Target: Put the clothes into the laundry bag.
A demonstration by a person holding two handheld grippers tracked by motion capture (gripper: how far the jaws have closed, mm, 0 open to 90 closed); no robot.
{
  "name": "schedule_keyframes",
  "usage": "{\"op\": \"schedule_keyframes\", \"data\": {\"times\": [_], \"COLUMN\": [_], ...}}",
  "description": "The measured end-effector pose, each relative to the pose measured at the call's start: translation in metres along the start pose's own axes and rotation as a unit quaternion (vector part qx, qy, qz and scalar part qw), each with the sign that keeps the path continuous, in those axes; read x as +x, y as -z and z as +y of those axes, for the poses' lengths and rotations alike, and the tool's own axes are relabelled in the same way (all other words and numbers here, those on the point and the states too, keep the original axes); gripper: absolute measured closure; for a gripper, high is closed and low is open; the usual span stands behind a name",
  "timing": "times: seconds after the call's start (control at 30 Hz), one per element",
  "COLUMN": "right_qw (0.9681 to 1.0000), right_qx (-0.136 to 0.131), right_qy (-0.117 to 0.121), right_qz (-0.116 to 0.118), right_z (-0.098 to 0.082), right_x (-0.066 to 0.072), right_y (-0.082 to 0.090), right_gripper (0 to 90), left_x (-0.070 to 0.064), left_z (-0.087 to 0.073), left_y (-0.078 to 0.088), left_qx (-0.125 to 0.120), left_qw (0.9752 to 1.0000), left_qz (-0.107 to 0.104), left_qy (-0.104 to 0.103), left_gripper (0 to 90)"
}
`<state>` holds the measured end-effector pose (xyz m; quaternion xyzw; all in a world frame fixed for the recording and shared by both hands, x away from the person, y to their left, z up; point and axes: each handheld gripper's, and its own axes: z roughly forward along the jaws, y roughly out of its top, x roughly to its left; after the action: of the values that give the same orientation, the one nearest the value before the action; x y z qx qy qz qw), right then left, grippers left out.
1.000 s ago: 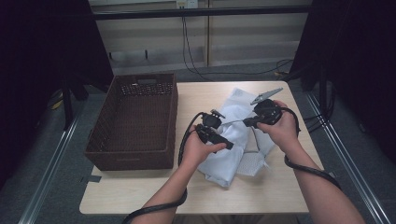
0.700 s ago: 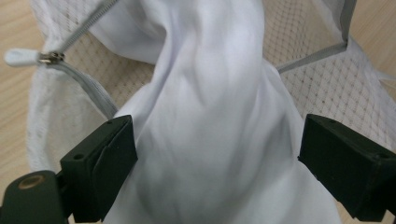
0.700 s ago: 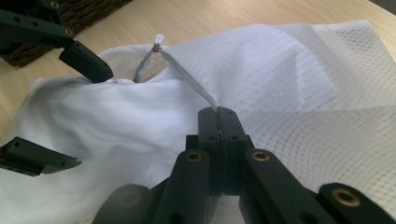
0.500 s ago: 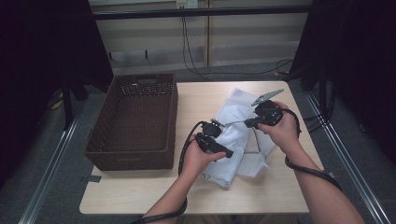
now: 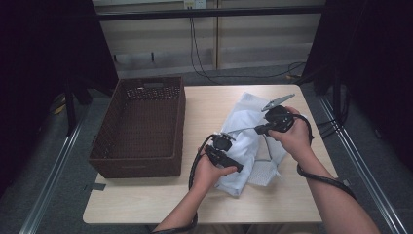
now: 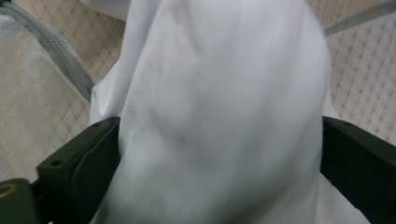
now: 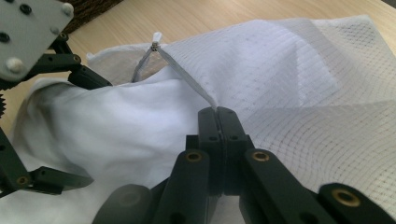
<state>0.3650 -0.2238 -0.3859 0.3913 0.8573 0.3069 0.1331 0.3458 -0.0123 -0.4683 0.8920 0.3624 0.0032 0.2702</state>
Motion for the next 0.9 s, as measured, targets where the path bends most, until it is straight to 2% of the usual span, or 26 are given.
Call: {"op": "schedule_keyframes", "data": {"times": [0.07, 0.17, 0.27, 0.37, 0.4, 0.43, 0.47, 0.57, 0.6, 0.73, 0.8, 0.9], "right_qw": [1.0, 1.0, 1.0, 1.0, 1.0, 1.0, 1.0, 1.0, 1.0, 1.0, 1.0, 1.0], "right_qx": [-0.001, -0.001, 0.0, 0.001, 0.002, 0.001, 0.0, 0.0, -0.001, 0.003, 0.0, 0.0], "right_qy": [0.002, 0.0, 0.001, 0.0, 0.003, 0.004, 0.003, 0.004, 0.005, 0.001, -0.001, -0.005], "right_qz": [0.0, 0.001, 0.002, 0.002, 0.003, 0.003, 0.002, 0.002, 0.004, 0.006, 0.007, 0.007], "right_z": [0.0, 0.001, 0.001, 0.003, 0.003, 0.005, 0.005, 0.006, 0.005, 0.002, 0.002, 0.003], "right_x": [0.0, 0.001, 0.0, 0.002, 0.002, 0.003, 0.004, 0.004, 0.004, 0.003, 0.002, 0.0], "right_y": [0.0, -0.001, -0.004, -0.005, -0.006, -0.007, -0.007, -0.008, -0.009, -0.012, -0.012, -0.01], "right_gripper": [90.0, 90.0, 90.0, 90.0, 90.0, 90.0, 90.0, 90.0, 90.0, 90.0, 90.0, 90.0], "left_x": [-0.001, -0.004, -0.007, -0.008, -0.007, -0.01, -0.011, -0.015, -0.016, -0.018, -0.018, -0.018], "left_z": [-0.001, -0.004, -0.005, -0.005, -0.005, -0.005, -0.005, -0.003, -0.003, -0.001, 0.002, 0.003], "left_y": [-0.001, -0.004, -0.004, -0.003, -0.002, -0.001, -0.001, 0.002, 0.003, 0.004, 0.007, 0.012], "left_qx": [-0.004, 0.0, 0.003, 0.003, 0.008, 0.008, 0.006, 0.014, 0.018, 0.021, 0.026, 0.022], "left_qw": [1.0, 0.9997, 0.9993, 0.9993, 0.9991, 0.999, 0.999, 0.9984, 0.9982, 0.9983, 0.9981, 0.9985], "left_qz": [0.001, 0.019, 0.032, 0.033, 0.035, 0.042, 0.044, 0.052, 0.053, 0.051, 0.05, 0.043], "left_qy": [0.004, -0.016, -0.02, -0.019, -0.023, -0.016, -0.012, -0.017, -0.023, -0.017, -0.027, -0.023], "left_gripper": [6.6, 10.3, 16.9, 25.9, 25.9, 33.5, 37.3, 49.3, 52.4, 57.9, 60.6, 62.7]}}
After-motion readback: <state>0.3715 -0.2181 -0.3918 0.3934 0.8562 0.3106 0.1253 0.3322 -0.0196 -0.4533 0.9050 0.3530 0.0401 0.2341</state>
